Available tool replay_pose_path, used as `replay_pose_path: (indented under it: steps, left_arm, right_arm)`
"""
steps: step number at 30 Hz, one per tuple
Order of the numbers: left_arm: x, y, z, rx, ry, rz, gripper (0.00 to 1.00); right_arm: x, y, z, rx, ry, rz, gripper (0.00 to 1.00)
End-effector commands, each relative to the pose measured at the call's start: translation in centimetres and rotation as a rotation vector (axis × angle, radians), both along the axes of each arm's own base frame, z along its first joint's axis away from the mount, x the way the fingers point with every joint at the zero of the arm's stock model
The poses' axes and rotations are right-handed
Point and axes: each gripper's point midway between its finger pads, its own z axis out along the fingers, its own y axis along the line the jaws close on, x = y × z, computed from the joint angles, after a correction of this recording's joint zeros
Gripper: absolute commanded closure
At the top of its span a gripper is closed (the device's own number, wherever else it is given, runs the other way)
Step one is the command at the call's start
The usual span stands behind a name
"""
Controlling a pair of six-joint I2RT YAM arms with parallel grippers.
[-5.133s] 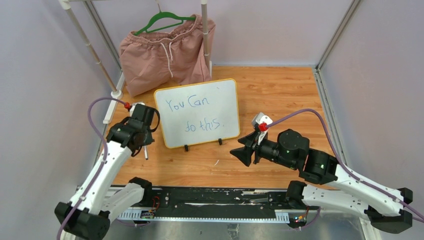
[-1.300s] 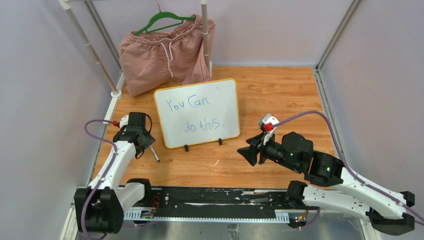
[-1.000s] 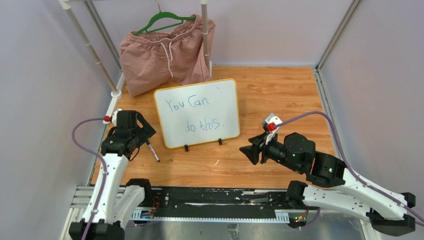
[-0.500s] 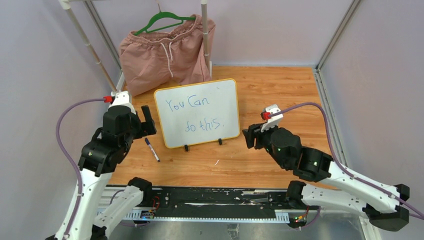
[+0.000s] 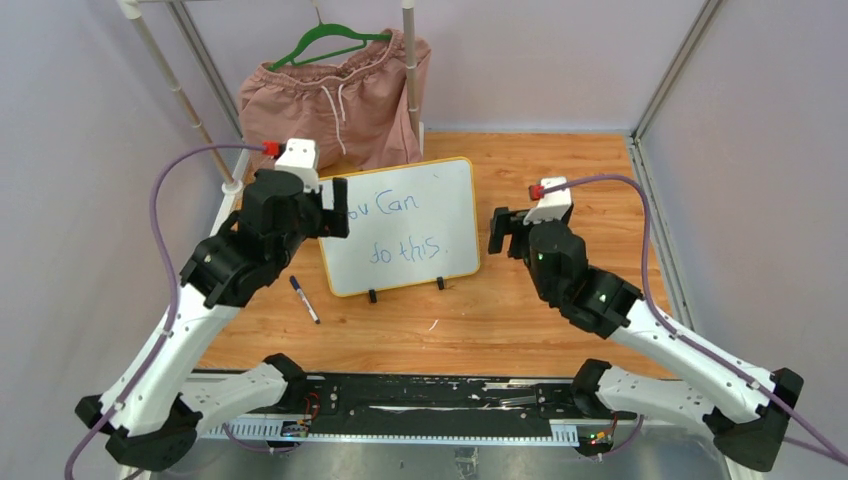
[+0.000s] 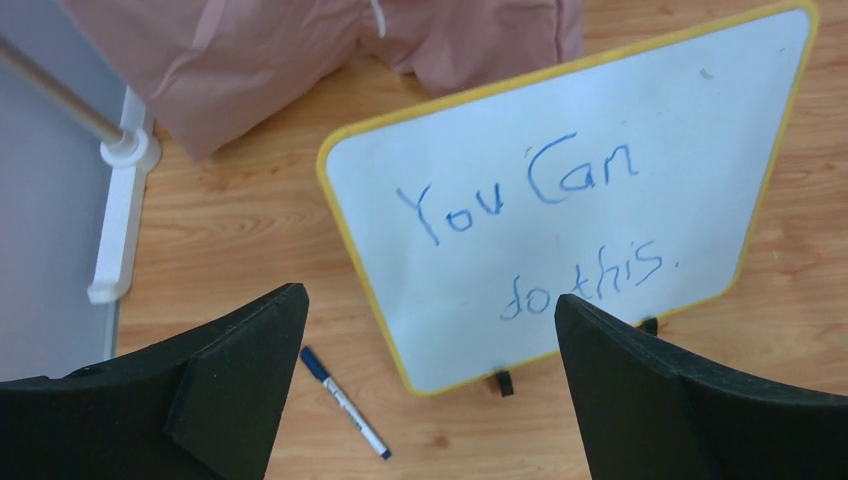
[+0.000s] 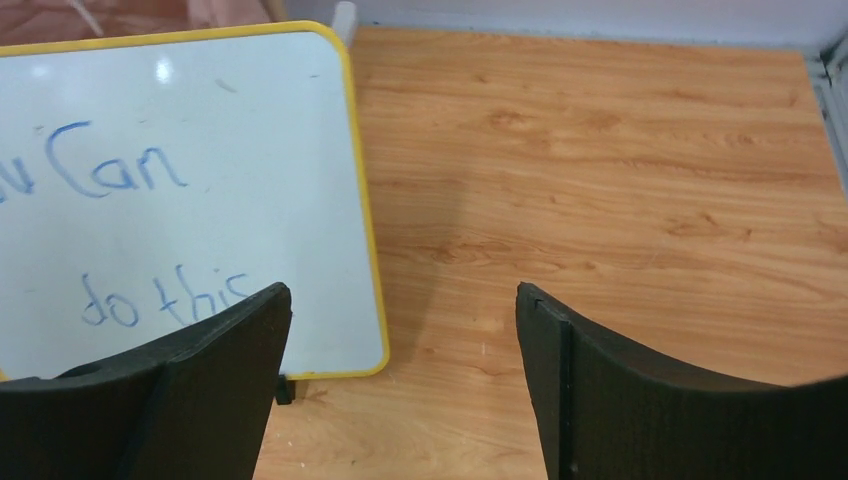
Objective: Write a sentence on the whiteboard
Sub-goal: Reset both arms
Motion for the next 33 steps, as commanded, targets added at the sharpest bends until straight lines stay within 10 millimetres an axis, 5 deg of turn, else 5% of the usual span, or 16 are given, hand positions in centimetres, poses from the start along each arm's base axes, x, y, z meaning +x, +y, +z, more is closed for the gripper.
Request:
replay_pose_path:
  steps: [1,6,11,14,18,21,24,33]
  left_arm:
    - [2.8,-2.9,3.1,-0.011,-0.069,-0.047,0.0]
    - [5.2,-4.0,5.3,-0.086,-0.152,0.014,0.0]
    - [6.6,-4.1,7.2,-0.176,-0.176,0.115,0.0]
    - [6.5,-4.5,8.3,-0.18,-0.188,0.103,0.0]
    - [5.8,-4.6,8.2,-0.105,-0.203,0.082,0.0]
    - [5.3,-4.3,7.4,-0.041,-0.212,0.039,0.0]
    - [3.9,-3.6,6.7,0.011,-0.255,-0.033,0.0]
    - [-0.7,-0.3,7.5,-0.199,-0.39,-0.005,0.0]
  right_arm:
    - [3.1,-0.7,0.0,0.117,0.102,0.002,0.15]
    - [6.8,-3.6,3.1,0.085,0.095,-0.178,0.15]
    - [8.7,-6.6,9.6,0.071,-0.046,-0.289,0.16]
    - [7.3,-7.0,15.0,0.042,-0.206,-0.323,0.17]
    - [2.5,-5.5,21.2,-0.14,-0.459,-0.354,0.18]
    - [0.9,-4.7,20.9,-0.191,-0.448,-0.334,0.17]
    - [0.2,-4.1,17.7,-0.153,-0.362,-0.217,0.16]
    - [-2.2,-8.5,13.0,-0.01,-0.297,-0.17,0.09]
